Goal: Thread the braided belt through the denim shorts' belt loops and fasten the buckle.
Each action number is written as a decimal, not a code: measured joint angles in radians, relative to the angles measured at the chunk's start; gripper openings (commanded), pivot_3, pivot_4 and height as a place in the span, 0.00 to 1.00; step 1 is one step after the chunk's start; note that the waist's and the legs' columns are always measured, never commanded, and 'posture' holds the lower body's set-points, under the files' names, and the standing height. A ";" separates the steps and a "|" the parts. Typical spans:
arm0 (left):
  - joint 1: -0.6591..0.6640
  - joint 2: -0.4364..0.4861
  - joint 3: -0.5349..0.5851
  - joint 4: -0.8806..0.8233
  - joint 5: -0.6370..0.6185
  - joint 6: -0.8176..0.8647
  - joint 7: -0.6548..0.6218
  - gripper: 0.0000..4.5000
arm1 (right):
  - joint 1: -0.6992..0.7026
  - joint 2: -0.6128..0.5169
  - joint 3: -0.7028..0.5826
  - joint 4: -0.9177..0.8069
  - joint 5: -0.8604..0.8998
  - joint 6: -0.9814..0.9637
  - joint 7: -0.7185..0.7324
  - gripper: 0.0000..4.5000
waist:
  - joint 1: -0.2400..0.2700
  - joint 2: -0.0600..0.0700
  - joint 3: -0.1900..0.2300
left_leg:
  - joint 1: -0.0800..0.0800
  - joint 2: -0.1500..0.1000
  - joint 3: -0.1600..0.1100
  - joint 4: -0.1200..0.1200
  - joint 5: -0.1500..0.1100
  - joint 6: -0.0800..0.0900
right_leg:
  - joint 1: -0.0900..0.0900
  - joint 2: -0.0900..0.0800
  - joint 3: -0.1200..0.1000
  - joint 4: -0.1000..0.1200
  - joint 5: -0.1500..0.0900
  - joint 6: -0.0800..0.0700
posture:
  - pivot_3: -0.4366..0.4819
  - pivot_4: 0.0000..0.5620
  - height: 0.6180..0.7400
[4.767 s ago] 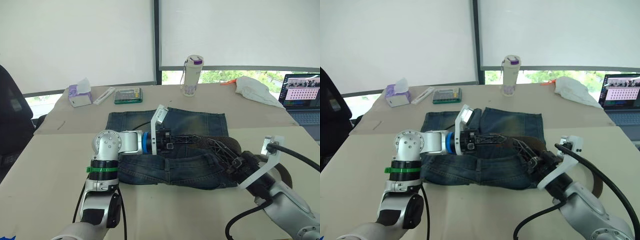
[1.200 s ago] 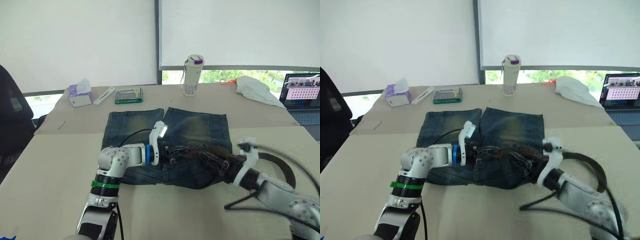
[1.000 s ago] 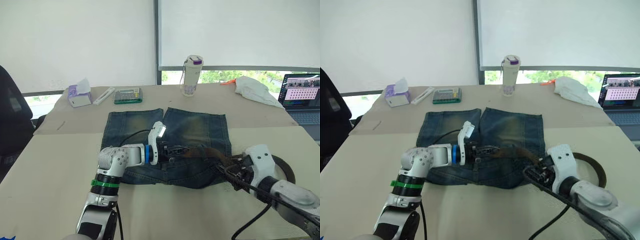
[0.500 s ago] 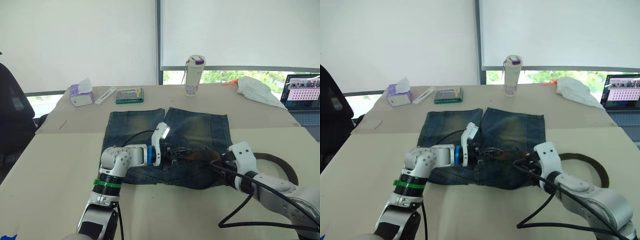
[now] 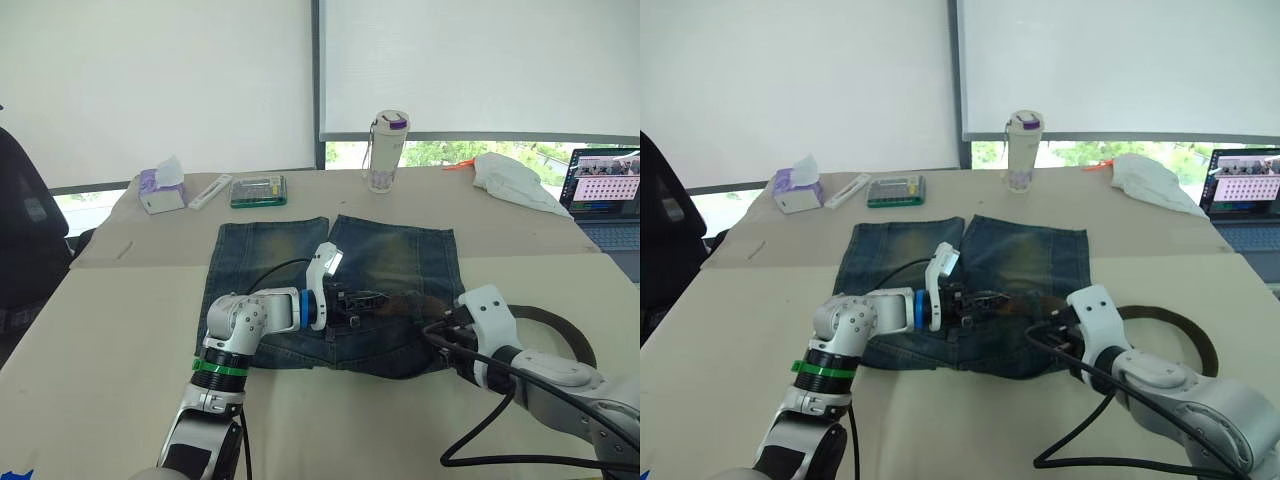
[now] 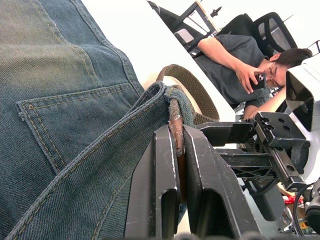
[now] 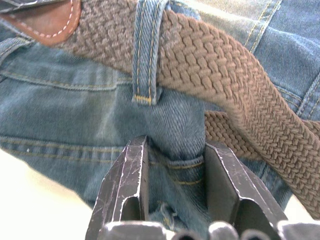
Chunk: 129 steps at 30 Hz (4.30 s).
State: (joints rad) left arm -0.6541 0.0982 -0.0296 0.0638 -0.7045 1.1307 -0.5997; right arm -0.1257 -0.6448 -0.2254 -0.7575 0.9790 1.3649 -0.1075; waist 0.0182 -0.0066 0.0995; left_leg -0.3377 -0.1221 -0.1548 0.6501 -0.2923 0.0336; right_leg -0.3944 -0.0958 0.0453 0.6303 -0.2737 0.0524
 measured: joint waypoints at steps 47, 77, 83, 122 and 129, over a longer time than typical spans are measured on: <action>-0.005 0.042 0.306 0.003 -0.283 0.314 0.128 0.00 | 0.055 0.194 0.063 0.139 0.650 -0.494 -0.266 0.40 | -0.006 0.000 -0.001 | 0.001 0.000 -0.001 -0.001 0.001 -0.001 | -0.001 0.003 -0.001 0.001 0.000 0.000 | 0.48 0.27 1.00; -0.060 -0.012 0.465 0.072 -0.393 0.356 0.298 0.00 | 0.066 0.255 0.132 0.181 0.711 -0.650 -0.274 0.65 | -0.009 0.001 -0.001 | 0.001 0.001 0.000 -0.002 0.001 -0.001 | -0.003 0.002 0.000 0.002 0.000 0.000 | 0.48 0.27 1.00; -0.051 -0.012 0.452 0.063 -0.409 0.384 0.312 0.00 | 0.034 0.296 0.132 0.192 0.695 -0.714 -0.274 0.65 | -0.009 0.001 -0.001 | 0.001 0.001 0.000 -0.002 0.001 -0.001 | -0.003 0.003 0.000 0.002 0.000 0.000 | 0.48 0.27 1.00; 0.391 0.507 -0.146 -0.273 0.269 -0.672 -0.370 0.68 | -0.111 0.304 0.230 0.412 0.185 -0.461 -0.145 0.00 | -0.024 0.004 -0.002 | -0.001 0.006 0.002 -0.008 0.001 -0.003 | -0.008 0.003 0.002 0.001 0.002 -0.003 | 0.48 0.27 1.00; 0.404 0.480 -0.149 -0.258 0.303 -0.673 -0.344 0.68 | -0.128 0.313 0.205 0.421 0.223 -0.366 -0.122 0.00 | -0.033 0.004 -0.002 | -0.001 0.007 0.001 -0.008 0.001 -0.003 | -0.008 0.004 0.001 0.002 0.002 -0.003 | 0.48 0.27 1.00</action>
State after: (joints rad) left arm -0.2499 0.5783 -0.1787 -0.1946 -0.4014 0.4578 -0.9437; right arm -0.2538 -0.3317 -0.0204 -0.3362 1.2020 0.9990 -0.2290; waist -0.0150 -0.0024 0.0975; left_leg -0.3384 -0.1147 -0.1533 0.6420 -0.2911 0.0308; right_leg -0.4029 -0.0919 0.0467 0.6318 -0.2721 0.0495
